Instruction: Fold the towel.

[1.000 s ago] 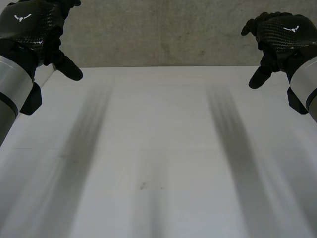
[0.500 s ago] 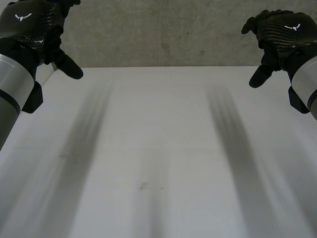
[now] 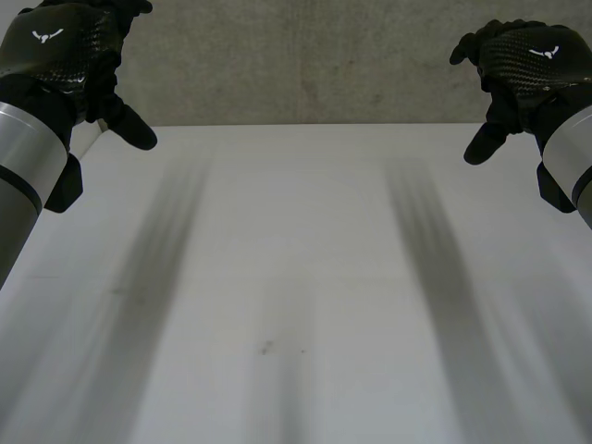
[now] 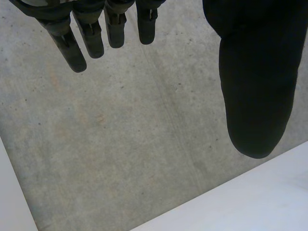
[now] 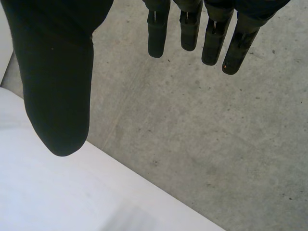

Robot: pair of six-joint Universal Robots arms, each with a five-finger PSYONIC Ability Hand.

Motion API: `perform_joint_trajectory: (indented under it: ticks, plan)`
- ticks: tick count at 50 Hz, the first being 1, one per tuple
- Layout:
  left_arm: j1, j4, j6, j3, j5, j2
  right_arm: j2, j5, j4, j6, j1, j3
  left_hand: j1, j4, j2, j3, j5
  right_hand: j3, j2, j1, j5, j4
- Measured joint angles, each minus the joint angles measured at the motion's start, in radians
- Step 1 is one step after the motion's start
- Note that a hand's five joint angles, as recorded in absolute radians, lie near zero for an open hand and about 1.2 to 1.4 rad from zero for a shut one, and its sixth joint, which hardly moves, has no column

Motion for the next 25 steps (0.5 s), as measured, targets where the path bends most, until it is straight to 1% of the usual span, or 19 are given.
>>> perform_joint_trajectory:
  ticks: [25]
  plan:
    - [0.002, 0.008, 0.0, -0.006, 0.001, 0.001, -0.001, 0.0, -0.003, 0.0, 0.0, 0.001, 0.0, 0.0, 0.0, 0.0, 0.0, 0.0, 0.0, 0.0, 0.0, 0.0]
